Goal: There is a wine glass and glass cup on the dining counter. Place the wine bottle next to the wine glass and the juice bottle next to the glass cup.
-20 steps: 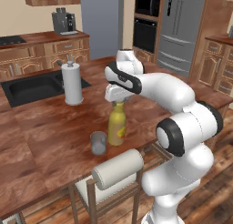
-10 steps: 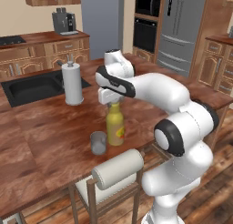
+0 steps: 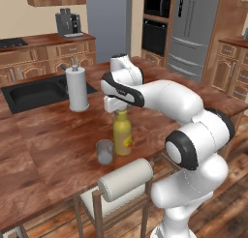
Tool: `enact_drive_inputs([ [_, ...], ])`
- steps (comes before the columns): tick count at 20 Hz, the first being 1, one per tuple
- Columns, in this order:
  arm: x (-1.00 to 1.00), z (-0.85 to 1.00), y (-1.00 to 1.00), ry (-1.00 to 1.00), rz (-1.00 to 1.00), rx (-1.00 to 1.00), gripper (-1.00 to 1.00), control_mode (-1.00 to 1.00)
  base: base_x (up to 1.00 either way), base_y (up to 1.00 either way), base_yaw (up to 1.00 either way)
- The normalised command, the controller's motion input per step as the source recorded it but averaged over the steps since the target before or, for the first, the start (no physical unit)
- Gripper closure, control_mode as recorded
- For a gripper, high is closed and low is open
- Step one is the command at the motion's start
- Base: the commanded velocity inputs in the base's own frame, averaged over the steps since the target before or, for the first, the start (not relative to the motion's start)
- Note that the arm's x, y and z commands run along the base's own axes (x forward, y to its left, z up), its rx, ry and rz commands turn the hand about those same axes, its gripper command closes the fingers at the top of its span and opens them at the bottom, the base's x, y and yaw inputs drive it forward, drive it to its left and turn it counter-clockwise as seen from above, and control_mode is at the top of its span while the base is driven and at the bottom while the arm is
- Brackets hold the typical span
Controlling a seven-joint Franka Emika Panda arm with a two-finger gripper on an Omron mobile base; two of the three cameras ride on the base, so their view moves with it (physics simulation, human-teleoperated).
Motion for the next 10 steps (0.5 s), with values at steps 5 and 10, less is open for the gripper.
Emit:
enact_drive_inputs([
  [5, 0.03, -0.32, 0.0, 0.0, 0.0, 0.0, 1.0, -1.0, 0.0, 0.0, 0.0],
  [10, 0.02, -0.35, 0.02, 0.0, 0.0, 0.0, -1.0, -1.0, 0.0, 0.0, 0.0],
])
